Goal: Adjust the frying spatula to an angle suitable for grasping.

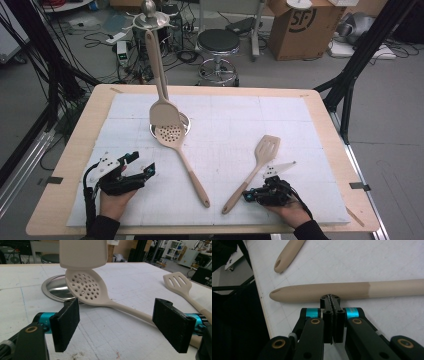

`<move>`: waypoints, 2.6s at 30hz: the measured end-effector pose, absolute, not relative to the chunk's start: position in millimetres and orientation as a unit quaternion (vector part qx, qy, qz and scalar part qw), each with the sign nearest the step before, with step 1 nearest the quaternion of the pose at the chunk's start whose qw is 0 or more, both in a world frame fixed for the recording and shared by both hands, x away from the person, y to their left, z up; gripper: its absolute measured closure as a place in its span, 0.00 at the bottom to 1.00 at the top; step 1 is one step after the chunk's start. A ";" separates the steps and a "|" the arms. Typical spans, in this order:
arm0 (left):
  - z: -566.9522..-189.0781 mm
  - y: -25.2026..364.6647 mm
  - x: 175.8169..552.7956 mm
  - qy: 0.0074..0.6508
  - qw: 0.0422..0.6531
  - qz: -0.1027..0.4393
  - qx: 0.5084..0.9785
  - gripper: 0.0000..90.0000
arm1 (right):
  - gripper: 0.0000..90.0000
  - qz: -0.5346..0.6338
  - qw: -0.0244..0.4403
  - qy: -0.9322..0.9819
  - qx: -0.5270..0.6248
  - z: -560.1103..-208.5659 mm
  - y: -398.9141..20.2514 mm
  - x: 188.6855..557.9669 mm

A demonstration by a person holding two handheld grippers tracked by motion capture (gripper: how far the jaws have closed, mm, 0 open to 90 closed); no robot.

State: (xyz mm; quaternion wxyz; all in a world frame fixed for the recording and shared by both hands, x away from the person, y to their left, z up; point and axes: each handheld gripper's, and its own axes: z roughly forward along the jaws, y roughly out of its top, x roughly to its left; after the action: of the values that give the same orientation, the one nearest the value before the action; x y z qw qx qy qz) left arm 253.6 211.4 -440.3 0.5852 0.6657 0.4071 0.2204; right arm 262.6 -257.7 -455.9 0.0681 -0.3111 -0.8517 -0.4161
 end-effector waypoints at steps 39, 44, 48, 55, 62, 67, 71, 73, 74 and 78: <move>-440.0 208.1 254.1 0.402 0.585 0.221 0.669 0.25 | 1.00 -0.434 0.047 -0.839 -0.325 -454.3 -224.7 290.2; -440.0 208.7 254.1 0.402 0.585 0.220 0.669 0.25 | 1.00 -0.439 0.038 -0.833 -0.334 -453.7 -220.7 295.8; -440.2 208.4 254.2 0.401 0.585 0.221 0.669 0.25 | 1.00 -0.442 0.032 -0.829 -0.342 -453.3 -217.2 300.1; -439.9 208.0 253.9 0.401 0.586 0.221 0.668 0.25 | 1.00 -0.445 0.015 -0.823 -0.353 -453.2 -208.2 306.3; -439.7 208.8 253.7 0.401 0.586 0.222 0.668 0.25 | 1.00 -0.443 -0.004 -0.822 -0.359 -453.2 -199.7 310.7; -439.8 207.9 253.7 0.400 0.587 0.220 0.669 0.25 | 1.00 -0.445 0.001 -0.815 -0.371 -453.7 -196.4 316.6; -439.7 207.8 253.6 0.400 0.587 0.220 0.669 0.25 | 1.00 -0.449 0.020 -0.807 -0.383 -455.0 -195.4 323.7; -439.8 207.8 253.7 0.400 0.587 0.220 0.669 0.25 | 1.00 -0.449 0.015 -0.805 -0.386 -454.9 -192.9 326.4; -439.8 207.9 253.7 0.400 0.587 0.220 0.669 0.25 | 1.00 -0.449 0.012 -0.805 -0.387 -455.0 -191.5 327.7; -439.8 207.8 253.7 0.400 0.587 0.220 0.669 0.25 | 1.00 -0.450 0.007 -0.800 -0.396 -454.9 -186.4 332.5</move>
State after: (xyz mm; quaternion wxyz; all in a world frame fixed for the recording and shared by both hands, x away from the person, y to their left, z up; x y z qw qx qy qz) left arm 253.7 207.8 -439.8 0.5865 0.6688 0.4003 0.2201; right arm 332.5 -186.4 -454.9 0.0065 -0.3958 -0.8004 -0.4501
